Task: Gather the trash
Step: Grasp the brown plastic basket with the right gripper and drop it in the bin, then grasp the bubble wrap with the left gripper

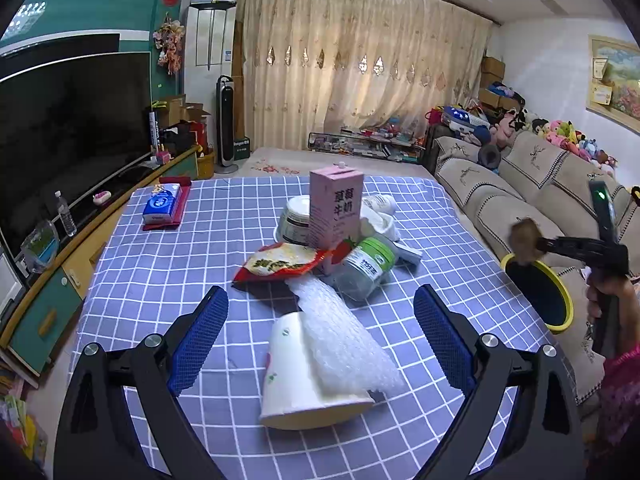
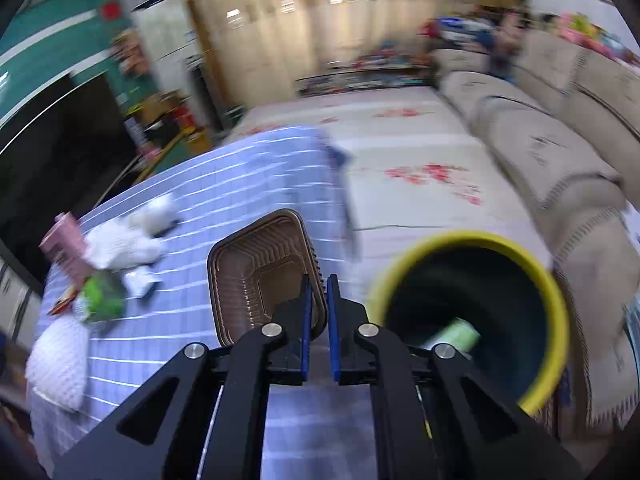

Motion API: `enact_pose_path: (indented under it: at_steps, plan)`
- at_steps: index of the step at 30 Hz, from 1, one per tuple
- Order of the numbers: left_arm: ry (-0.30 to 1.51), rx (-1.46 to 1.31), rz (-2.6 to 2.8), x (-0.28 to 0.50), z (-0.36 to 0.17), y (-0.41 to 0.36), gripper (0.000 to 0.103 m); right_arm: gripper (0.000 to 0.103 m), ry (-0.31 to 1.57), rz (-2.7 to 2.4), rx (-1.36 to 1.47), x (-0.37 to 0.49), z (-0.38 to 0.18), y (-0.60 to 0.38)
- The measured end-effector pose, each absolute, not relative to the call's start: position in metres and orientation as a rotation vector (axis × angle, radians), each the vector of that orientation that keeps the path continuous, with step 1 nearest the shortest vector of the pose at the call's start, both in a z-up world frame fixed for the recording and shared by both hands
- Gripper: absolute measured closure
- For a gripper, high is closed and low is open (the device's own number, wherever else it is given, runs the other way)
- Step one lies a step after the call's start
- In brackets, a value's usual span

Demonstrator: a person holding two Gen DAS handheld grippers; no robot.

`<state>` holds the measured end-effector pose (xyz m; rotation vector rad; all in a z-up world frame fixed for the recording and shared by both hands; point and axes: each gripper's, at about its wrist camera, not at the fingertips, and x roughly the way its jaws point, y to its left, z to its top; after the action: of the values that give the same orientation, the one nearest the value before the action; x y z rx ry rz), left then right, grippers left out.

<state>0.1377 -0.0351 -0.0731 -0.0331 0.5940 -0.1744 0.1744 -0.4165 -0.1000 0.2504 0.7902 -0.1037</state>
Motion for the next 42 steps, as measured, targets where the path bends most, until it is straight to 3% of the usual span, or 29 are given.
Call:
enact_pose_path:
  at_steps: [13, 14, 16, 17, 31, 34, 42]
  plan:
    - [0.654, 0.003, -0.196, 0.14, -0.084, -0.062, 0.01, 0.093, 0.914, -0.367, 0.301, 0.148, -0.172, -0.501]
    - [0.659, 0.002, -0.196, 0.141, -0.084, -0.062, 0.01, 0.089, 0.92, -0.374, 0.305, 0.149, -0.176, -0.504]
    - [0.667, -0.003, -0.196, 0.142, -0.085, -0.062, 0.01, 0.066, 0.916, -0.38, 0.317, 0.147, -0.18, -0.505]
    - [0.671, -0.004, -0.194, 0.143, -0.086, -0.062, 0.01, 0.065, 0.907, -0.379, 0.323, 0.145, -0.181, -0.506]
    - [0.757, 0.012, -0.158, 0.171, -0.111, -0.071, 0.011, 0.061, 0.868, -0.326, 0.323, 0.135, -0.168, -0.498]
    - [0.766, 0.017, -0.15, 0.173, -0.114, -0.071, 0.014, 0.061, 0.87, -0.315, 0.324, 0.135, -0.168, -0.496]
    - [0.785, 0.012, -0.122, 0.179, -0.12, -0.069, 0.04, 0.06, 0.876, -0.288, 0.336, 0.135, -0.172, -0.49]
